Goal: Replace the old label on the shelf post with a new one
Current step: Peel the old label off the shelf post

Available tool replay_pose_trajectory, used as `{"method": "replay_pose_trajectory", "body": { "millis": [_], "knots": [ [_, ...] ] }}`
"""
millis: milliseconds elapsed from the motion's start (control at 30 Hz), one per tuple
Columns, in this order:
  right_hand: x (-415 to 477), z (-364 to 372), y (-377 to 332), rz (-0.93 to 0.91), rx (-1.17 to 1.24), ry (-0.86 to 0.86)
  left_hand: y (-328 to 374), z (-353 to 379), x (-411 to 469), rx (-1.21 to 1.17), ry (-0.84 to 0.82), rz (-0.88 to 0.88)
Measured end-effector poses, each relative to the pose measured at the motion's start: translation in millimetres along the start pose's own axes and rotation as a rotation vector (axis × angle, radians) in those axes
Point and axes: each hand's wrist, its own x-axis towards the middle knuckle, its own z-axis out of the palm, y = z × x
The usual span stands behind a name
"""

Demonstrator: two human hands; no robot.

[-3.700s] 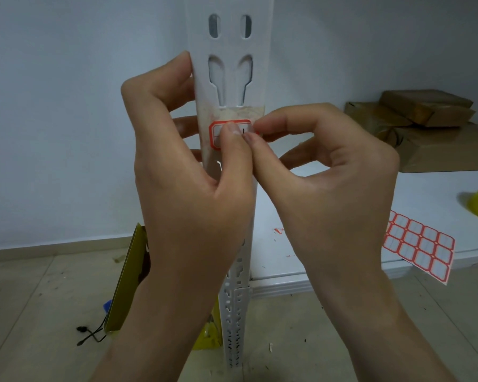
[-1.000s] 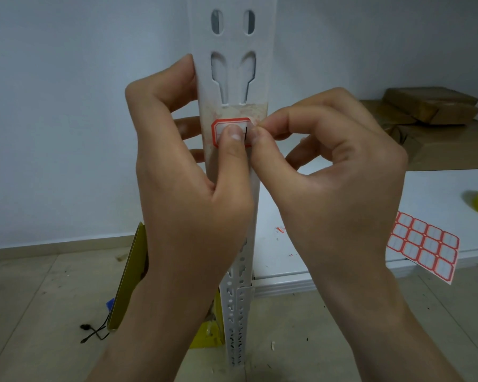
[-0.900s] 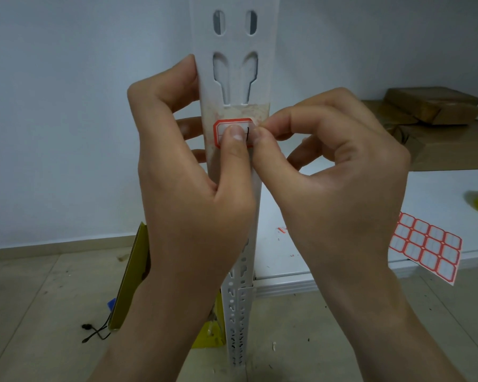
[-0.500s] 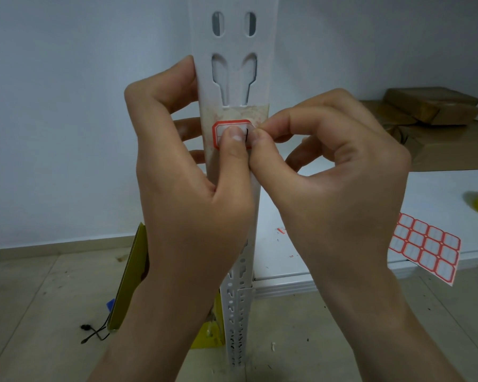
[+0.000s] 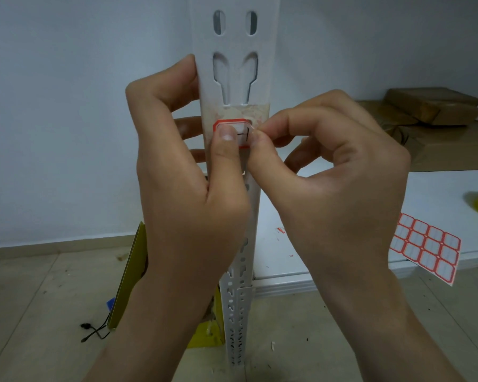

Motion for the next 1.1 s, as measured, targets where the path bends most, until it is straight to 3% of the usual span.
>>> {"method": "replay_pose_trajectory", "body": {
  "millis": [1100],
  "knots": [
    [-1.1, -2.9, -6.2, 0.007, 0.014, -0.014, -0.4, -4.1, 1.0, 0.037, -0.032, -0.067]
  ]
}}
